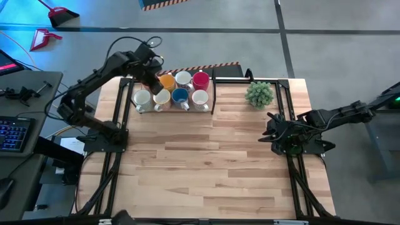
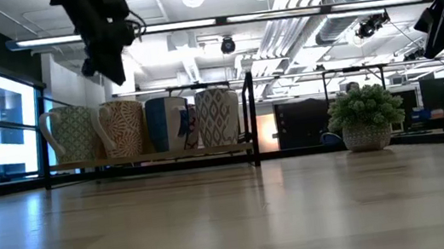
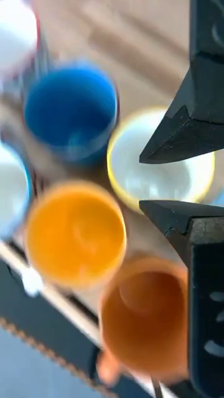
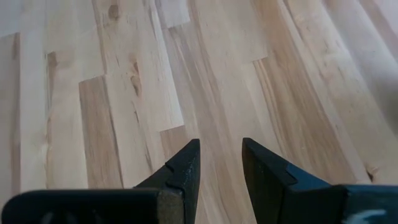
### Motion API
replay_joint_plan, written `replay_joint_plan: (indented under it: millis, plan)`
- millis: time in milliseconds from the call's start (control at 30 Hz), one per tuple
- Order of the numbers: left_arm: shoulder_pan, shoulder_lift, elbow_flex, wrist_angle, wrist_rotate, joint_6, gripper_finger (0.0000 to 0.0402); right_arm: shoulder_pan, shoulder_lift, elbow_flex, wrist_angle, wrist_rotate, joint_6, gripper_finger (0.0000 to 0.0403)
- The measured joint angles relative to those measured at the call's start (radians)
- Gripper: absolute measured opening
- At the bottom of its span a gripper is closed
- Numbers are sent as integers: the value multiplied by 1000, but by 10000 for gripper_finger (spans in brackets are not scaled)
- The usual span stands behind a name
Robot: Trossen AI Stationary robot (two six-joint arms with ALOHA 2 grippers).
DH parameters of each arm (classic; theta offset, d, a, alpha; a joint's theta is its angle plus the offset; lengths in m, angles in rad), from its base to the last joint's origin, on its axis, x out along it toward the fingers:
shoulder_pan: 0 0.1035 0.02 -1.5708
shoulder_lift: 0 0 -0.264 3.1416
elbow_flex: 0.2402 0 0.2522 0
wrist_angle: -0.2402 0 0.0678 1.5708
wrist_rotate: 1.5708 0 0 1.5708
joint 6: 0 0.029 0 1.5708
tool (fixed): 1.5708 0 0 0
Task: Place coffee mugs
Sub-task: Adjust the mugs on the shelf
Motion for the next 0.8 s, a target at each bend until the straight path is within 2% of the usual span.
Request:
replay_joint_plan:
  millis: [133, 400, 633, 700, 800]
  plan:
    - [-79, -22, 0, 1, 41, -44, 95, 0, -1, 0, 0, 13, 0, 99]
    - [-289, -51, 0, 23, 43, -181, 95, 0, -1, 0, 11, 19, 2, 99]
    - [-526, -49, 0, 172, 40, -321, 95, 0, -1, 0, 91, 19, -11, 99]
    - [-591, -49, 0, 178, 11, -339, 95, 0, -1, 0, 111, 19, -33, 99]
    - [-679, -49, 0, 104, -100, -365, 95, 0, -1, 0, 126, 19, -61, 99]
